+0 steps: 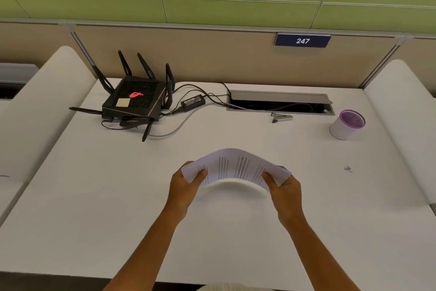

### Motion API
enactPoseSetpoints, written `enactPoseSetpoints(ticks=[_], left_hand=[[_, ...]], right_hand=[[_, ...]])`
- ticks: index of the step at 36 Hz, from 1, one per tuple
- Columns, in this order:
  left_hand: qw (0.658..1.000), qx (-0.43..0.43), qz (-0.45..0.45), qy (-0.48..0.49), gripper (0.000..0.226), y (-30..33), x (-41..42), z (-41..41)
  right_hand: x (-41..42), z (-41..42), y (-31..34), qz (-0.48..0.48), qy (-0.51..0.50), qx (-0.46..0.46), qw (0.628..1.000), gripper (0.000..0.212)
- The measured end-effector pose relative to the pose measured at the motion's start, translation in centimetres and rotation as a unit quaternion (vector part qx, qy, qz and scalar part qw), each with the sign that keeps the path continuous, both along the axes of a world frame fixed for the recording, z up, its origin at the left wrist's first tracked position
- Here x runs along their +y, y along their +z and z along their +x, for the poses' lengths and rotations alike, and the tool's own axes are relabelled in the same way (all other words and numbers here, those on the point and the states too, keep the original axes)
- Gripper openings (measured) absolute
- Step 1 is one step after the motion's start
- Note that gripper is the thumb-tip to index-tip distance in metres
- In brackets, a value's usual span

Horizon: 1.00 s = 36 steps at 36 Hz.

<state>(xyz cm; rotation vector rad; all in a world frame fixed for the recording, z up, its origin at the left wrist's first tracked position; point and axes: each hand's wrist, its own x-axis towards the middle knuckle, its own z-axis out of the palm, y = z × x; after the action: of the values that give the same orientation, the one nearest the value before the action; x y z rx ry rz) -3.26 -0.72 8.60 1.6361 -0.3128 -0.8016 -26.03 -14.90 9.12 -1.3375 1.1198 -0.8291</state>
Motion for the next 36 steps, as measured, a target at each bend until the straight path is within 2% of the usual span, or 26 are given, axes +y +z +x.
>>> enactPoseSetpoints(ticks=[4, 7, 10, 12, 15, 18, 24, 29, 32, 36], left_hand=[[1.000, -0.010, 0.013, -0.015, 0.031, -0.3, 0.1, 0.2], [0.999, 0.017, 0.034, -0.013, 0.030, -0.9, 0.2, -0.4], [0.999, 0.014, 0.050, -0.004, 0.038, -1.1, 0.2, -0.8], [0.998, -0.002, 0.057, -0.005, 0.039, -1.0, 0.2, -0.6], [0.998, -0.019, 0.066, -0.015, 0.029, -0.4, 0.4, 0.0], [0.997, -0.025, 0.072, -0.020, 0.019, 0.1, 0.8, 0.6], [0.999, 0.014, 0.040, 0.017, 0.013, 0.2, 1.7, 1.3], [0.996, 0.064, -0.014, 0.061, 0.030, 0.4, 2.2, 1.3], [0.990, 0.097, -0.043, 0.092, 0.034, 0.2, 2.3, 0.7], [0.983, 0.139, -0.053, 0.106, 0.037, -0.3, 2.0, -1.2]], right_hand=[[-0.2, 0.2, -0.3, 0.006, 0.002, 0.000, 1.000, 0.024], [-0.1, 0.2, -1.9, 0.050, 0.004, 0.027, 0.998, 0.028], [-0.1, 0.0, -2.8, 0.077, -0.002, 0.055, 0.995, 0.037], [-0.4, -0.2, -2.2, 0.074, 0.001, 0.067, 0.995, 0.030], [-1.2, -0.6, -1.3, 0.072, 0.024, 0.067, 0.995, 0.018], [-2.4, -1.2, -0.7, 0.081, 0.056, 0.068, 0.993, 0.018], [-4.2, -2.1, 0.4, 0.125, 0.125, 0.021, 0.984, 0.034], [-4.1, -2.2, 0.9, 0.220, 0.144, -0.091, 0.961, 0.044], [-3.3, -1.4, 1.1, 0.237, 0.126, -0.136, 0.953, 0.045], [-1.4, 0.6, 1.3, 0.218, 0.118, -0.122, 0.961, 0.038]])
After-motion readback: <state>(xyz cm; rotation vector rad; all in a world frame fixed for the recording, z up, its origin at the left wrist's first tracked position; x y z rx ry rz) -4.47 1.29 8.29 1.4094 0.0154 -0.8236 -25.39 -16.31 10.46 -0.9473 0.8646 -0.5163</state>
